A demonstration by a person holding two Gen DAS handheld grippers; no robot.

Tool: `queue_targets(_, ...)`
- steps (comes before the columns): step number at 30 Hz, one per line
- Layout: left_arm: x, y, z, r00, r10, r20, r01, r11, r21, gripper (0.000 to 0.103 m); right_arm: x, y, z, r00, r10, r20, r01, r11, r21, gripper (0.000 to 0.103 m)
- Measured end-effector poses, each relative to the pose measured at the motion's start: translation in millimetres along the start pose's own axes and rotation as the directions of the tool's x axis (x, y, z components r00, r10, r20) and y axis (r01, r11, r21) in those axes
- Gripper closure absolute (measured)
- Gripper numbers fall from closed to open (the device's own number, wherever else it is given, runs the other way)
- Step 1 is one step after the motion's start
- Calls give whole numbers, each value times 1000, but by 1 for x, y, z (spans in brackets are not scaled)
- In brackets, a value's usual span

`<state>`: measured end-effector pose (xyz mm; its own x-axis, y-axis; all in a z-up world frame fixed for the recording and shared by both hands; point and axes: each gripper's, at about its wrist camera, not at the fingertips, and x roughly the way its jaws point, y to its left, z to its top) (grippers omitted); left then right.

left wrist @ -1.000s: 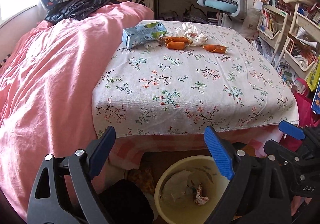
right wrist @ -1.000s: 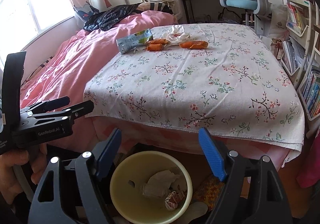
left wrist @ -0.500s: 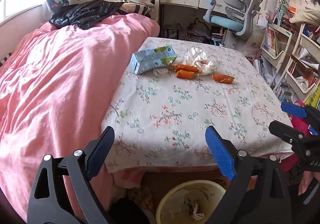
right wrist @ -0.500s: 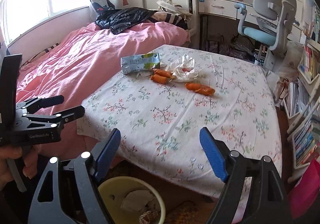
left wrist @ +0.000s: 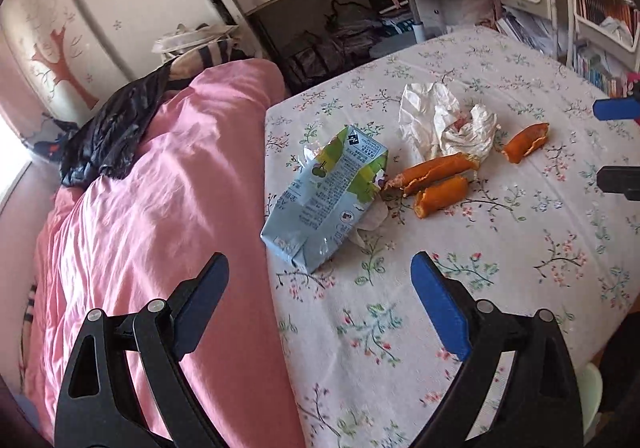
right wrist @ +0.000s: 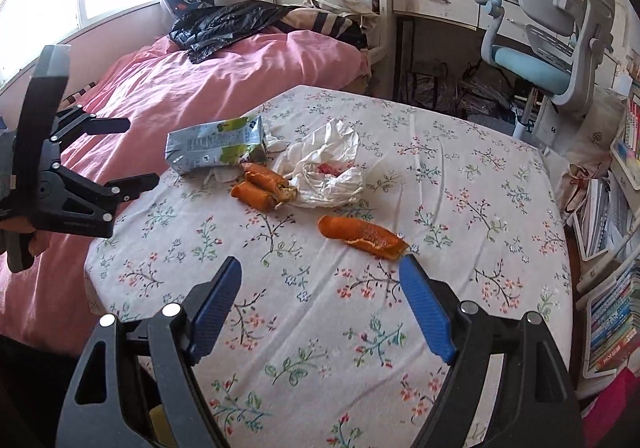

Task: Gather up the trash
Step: 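Grasp light-blue juice carton with left tool while right tool grasps orange peel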

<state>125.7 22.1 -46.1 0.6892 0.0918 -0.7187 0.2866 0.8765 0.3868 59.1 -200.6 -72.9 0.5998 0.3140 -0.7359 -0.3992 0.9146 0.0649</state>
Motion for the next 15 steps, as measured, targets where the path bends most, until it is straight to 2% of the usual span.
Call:
queue_targets(8,67,-5,37,997,-42,-72,52,989,140,15,39,-12,14,997,-6,-73,0,997,-83,25)
queue_targets(12,86,-2,50,987,-101,-124,120,981,154,31,53,-19,13,993,6,-115,-17,996,-88,25)
queue_targets(15,92,4,54,980,-129,-149,152,976,155,33,61,-21,11,991,6,-136,-19,996,-92,25)
